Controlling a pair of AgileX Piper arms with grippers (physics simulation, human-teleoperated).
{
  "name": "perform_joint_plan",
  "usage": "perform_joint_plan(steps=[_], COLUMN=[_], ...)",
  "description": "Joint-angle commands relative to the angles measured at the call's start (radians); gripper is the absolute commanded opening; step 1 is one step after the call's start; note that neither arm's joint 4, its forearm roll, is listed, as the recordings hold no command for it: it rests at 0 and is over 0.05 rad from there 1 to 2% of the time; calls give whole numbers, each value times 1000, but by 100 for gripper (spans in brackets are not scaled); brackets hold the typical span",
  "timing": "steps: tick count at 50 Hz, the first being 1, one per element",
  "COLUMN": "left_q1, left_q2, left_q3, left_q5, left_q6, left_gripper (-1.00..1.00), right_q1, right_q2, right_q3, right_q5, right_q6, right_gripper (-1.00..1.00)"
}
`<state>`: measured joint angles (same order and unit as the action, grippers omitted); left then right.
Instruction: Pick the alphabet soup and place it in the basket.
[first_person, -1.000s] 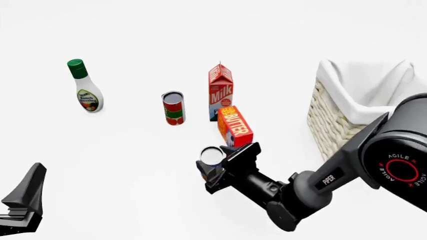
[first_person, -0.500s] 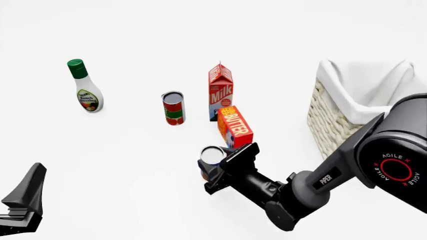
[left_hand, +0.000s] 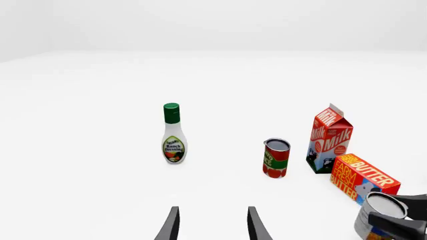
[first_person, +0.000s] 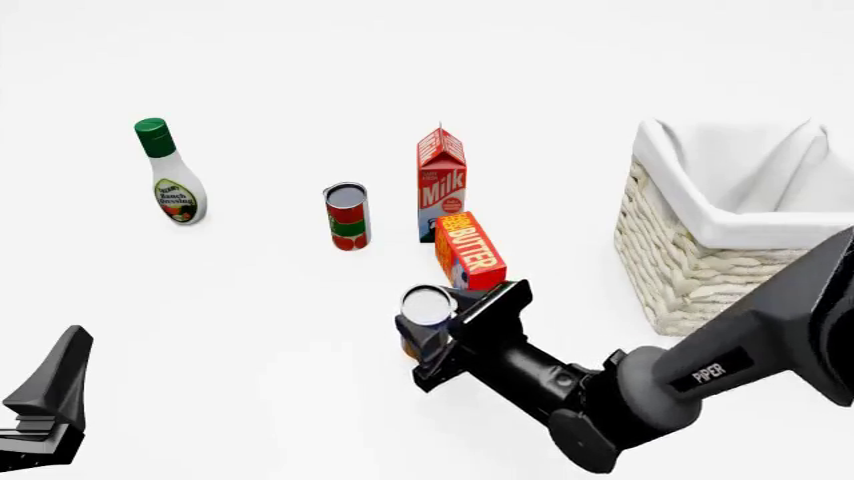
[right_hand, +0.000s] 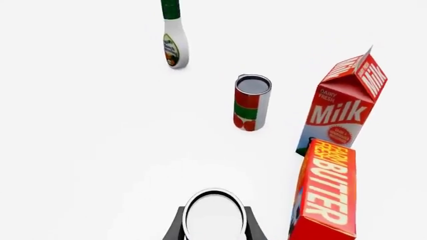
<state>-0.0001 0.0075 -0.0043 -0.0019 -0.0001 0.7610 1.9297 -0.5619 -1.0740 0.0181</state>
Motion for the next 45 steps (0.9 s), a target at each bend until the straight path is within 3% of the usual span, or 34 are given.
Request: perform_joint_plan(steps=[1,12,32,45], left_q1=[0,0,0,0], left_q2=[0,0,0,0], left_q3=[0,0,0,0], left_q5=[0,0,0,0], left_q6=[0,0,0,0], left_gripper=[100,100,100,100], right_q1=[14,9,-77,-197], right_q2=[-164,-400,-784,-968], right_q3=[55,94,93,54], right_q5=[32,144,404,565], right_q6=[9,-34,-101,-135], right_gripper=[-100,-100,-100,-100])
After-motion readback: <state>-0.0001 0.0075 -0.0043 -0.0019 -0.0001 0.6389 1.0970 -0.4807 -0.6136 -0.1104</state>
